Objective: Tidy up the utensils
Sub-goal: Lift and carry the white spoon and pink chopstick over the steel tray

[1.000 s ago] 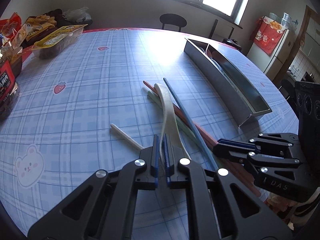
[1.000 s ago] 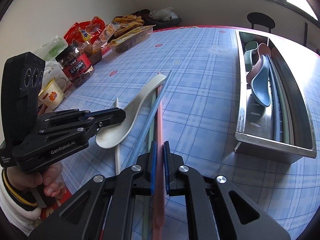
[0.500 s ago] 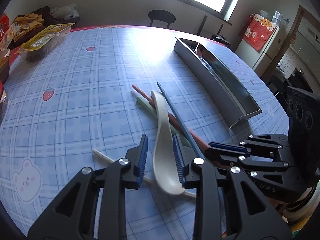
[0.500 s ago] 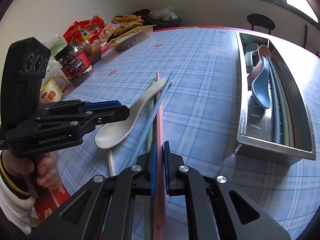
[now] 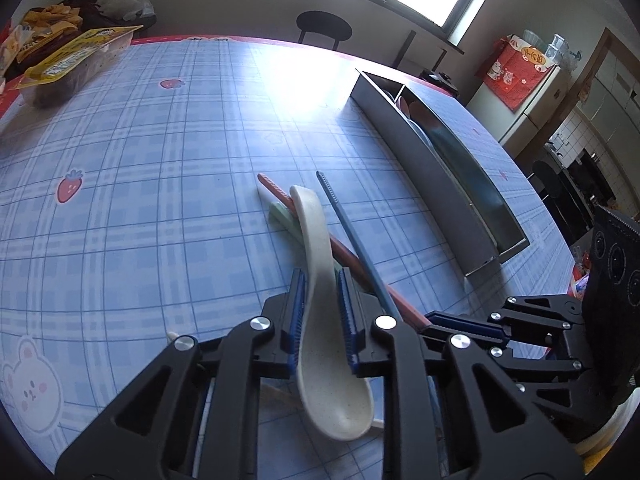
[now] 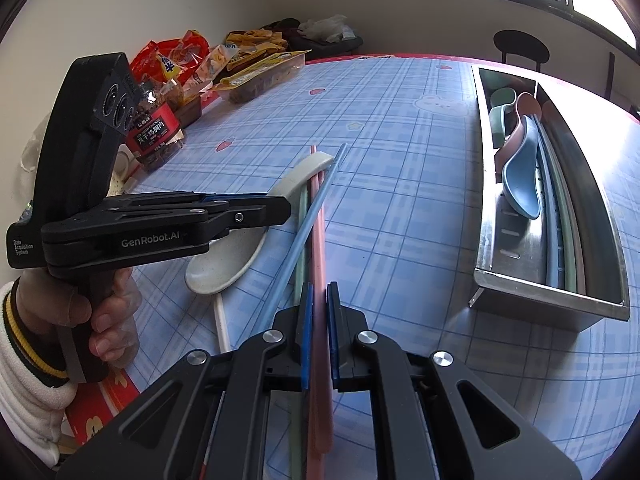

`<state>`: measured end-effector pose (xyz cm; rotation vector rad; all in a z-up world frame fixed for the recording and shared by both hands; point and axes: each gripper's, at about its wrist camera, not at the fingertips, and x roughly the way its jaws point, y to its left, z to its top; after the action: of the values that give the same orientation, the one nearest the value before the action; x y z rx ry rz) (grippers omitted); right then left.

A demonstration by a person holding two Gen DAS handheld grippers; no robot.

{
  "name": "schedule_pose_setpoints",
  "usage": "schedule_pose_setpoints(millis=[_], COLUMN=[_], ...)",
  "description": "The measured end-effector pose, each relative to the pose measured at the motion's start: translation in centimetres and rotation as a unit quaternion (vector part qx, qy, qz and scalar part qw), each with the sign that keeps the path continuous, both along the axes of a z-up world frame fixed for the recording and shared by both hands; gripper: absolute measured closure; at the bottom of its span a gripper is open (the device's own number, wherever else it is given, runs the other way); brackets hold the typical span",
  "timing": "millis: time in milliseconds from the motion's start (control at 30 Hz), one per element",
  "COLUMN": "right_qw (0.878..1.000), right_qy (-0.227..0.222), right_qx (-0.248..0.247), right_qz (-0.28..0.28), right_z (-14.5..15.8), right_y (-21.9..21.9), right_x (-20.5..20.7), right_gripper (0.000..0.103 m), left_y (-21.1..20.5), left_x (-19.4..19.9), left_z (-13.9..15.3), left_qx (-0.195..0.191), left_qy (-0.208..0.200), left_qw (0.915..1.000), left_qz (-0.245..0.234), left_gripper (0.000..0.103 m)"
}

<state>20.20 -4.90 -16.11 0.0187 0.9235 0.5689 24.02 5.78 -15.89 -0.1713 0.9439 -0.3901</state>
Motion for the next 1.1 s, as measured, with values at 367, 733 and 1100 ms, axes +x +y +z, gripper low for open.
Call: schedule_pose_setpoints(millis=[367, 733, 1100], right_qw=[0.999, 0.996, 0.994], right_qy=[-0.022, -0.068, -0.082], right_qx=[-0.050, -0.006, 0.016], right_qz=[0.001, -0.053, -0.064], right_z=[0.3, 1.4, 2.1], right_y=[1.3, -1.1, -1.8], right_x=[-0.3, -1.5, -1.7], right_gripper=[0.096, 0.096, 0.096], left_y=[1.0, 2.0, 2.3], left_x=[-2.5, -3.5, -3.8], left_z=[0.0, 0.8, 1.1], left_qx=[0.030, 0.010, 0.002], left_qy=[-0.025, -0.057, -0.068], left_qw=[0.9989, 0.9975, 0.9964], left_qz=[0.027, 0.042, 0.051], left_gripper=[0.091, 0.091, 0.091])
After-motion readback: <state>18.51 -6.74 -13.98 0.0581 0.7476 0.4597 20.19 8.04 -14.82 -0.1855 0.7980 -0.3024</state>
